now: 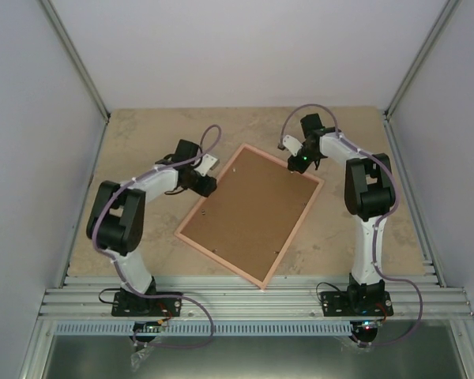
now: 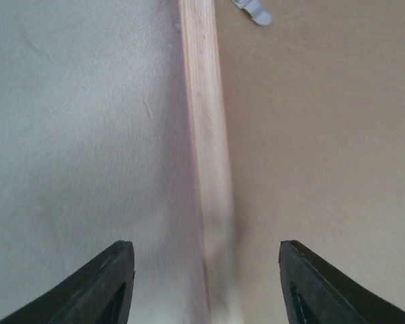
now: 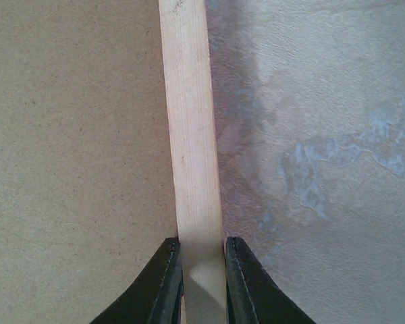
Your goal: Put the photo into the frame
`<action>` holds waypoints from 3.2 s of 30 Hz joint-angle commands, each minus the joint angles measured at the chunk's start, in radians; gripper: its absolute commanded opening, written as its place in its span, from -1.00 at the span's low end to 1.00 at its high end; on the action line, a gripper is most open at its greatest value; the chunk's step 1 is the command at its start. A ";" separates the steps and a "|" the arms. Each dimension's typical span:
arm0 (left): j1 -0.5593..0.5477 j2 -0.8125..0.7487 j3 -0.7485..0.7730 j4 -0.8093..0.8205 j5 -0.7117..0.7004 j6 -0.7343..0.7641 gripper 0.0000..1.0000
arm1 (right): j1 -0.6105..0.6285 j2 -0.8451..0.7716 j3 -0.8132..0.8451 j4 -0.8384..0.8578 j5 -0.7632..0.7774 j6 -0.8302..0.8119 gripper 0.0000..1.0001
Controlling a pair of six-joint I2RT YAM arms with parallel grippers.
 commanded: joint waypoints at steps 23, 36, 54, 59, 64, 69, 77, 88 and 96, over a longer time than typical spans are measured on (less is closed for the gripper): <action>-0.008 -0.112 -0.168 -0.128 -0.096 0.108 0.19 | -0.022 -0.023 -0.048 0.040 0.086 0.008 -0.99; -0.008 -0.115 -0.161 -0.213 -0.078 0.316 -0.57 | -0.024 -0.011 -0.028 0.039 0.093 -0.027 -0.99; 0.005 -0.196 -0.058 -0.093 0.061 0.118 0.34 | -0.006 -0.014 0.009 0.003 0.030 0.023 -0.99; 0.005 -0.091 0.067 -0.016 0.055 -0.020 0.43 | 0.006 -0.021 0.001 0.013 -0.006 0.043 -0.99; -0.003 0.056 0.223 -0.009 0.044 -0.091 0.45 | 0.030 -0.016 0.001 0.018 -0.012 0.061 -0.99; -0.030 0.163 0.336 -0.018 0.029 -0.110 0.48 | 0.045 -0.014 0.000 0.021 -0.016 0.076 -0.99; -0.051 0.299 0.438 -0.074 0.037 -0.090 0.34 | 0.049 -0.008 0.000 0.026 -0.012 0.062 -0.99; -0.050 0.366 0.461 -0.119 -0.032 -0.018 -0.15 | 0.049 -0.013 -0.013 0.027 0.002 0.032 -0.99; -0.050 0.363 0.451 -0.145 -0.032 0.047 -0.16 | 0.049 -0.014 -0.015 0.029 0.011 0.019 -0.99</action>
